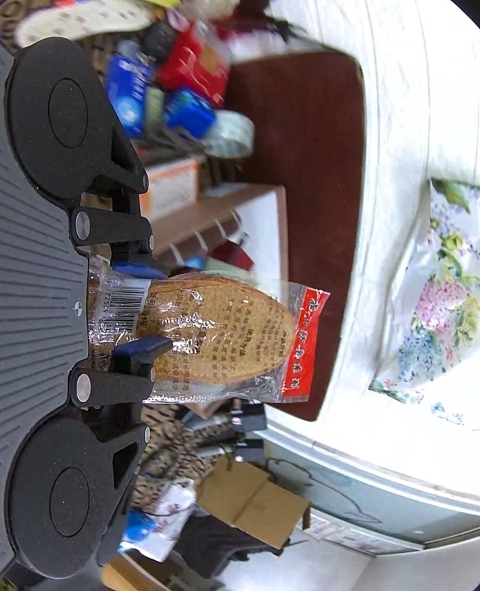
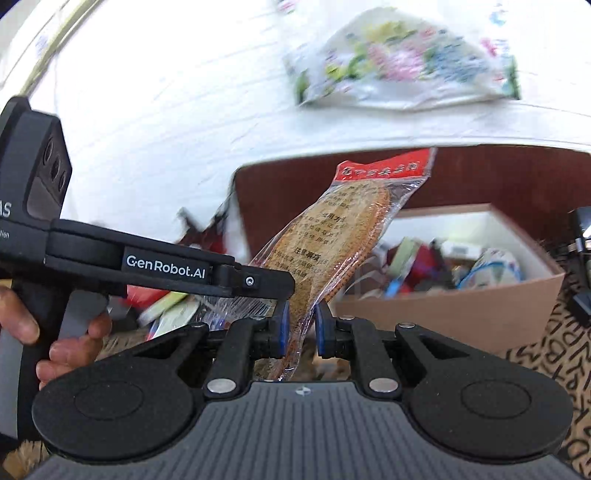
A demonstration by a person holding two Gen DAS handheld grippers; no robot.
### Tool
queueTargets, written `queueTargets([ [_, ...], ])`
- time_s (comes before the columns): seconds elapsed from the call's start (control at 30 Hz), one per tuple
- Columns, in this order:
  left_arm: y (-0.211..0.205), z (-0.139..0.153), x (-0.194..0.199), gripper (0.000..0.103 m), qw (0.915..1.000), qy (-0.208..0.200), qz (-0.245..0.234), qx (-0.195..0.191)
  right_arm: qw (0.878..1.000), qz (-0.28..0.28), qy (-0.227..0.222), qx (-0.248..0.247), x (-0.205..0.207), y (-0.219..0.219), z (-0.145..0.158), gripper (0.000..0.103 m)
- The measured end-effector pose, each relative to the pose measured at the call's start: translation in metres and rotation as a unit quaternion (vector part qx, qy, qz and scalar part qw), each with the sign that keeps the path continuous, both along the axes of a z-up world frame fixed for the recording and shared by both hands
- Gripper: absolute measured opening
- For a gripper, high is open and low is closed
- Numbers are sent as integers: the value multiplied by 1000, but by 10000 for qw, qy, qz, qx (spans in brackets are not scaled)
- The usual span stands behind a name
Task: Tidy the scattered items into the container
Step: 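Carry the bagged insole with the left gripper over the cardboard box, then lower the bagged insole into the box and open the left gripper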
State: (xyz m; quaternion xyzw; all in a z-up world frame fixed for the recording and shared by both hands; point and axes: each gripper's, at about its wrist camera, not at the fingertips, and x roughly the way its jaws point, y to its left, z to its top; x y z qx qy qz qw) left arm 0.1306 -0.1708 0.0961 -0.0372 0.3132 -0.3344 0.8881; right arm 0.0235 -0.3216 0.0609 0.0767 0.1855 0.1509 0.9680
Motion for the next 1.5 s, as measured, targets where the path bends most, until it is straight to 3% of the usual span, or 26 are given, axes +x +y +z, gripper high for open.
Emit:
queueTargets([
  [0.3, -64, 5, 98, 34, 9995, 135, -245, 155, 9943, -893, -32, 575, 78, -38, -4, 16],
  [0.47, -104, 0, 147, 35, 9985, -108, -341, 422, 9855, -1384, 24, 977, 123, -55, -16, 16],
  [0.57, -123, -13, 180, 60, 9969, -199, -154, 745, 9764, -1694, 161, 1327, 154, -67, -28, 19],
  [0.63, -117, -19, 193, 64, 9967, -223, 134, 765, 9710, -1816, 408, 1498, 177, -73, -39, 26],
  [0.7, -101, -23, 199, 66, 9983, -112, 171, 543, 9709, -1745, 706, 1483, 193, -76, -49, 42],
  [0.9, -72, -37, 195, 68, 9989, 141, 167, 424, 9791, -1409, 914, 1149, 188, -72, -63, 44],
  [0.97, -66, -38, 189, 78, 9990, 131, 140, 415, 9775, -1362, 1077, 1193, 184, -73, -67, 44],
  [1.07, -66, -37, 180, 79, 9988, 63, 59, 480, 9782, -1266, 1165, 1159, 179, -69, -66, 44],
  [1.17, -68, -38, 171, 80, 9983, 7, -93, 583, 9808, -1290, 1098, 964, 173, -64, -60, 59],
  [1.3, -68, -43, 165, 83, 9975, 93, -255, 648, 9826, -1460, 994, 569, 171, -63, -51, 59],
  [1.5, -64, -55, 163, 84, 9975, 249, -210, 634, 9789, -1582, 1289, 89, 184, -67, -54, 57],
])
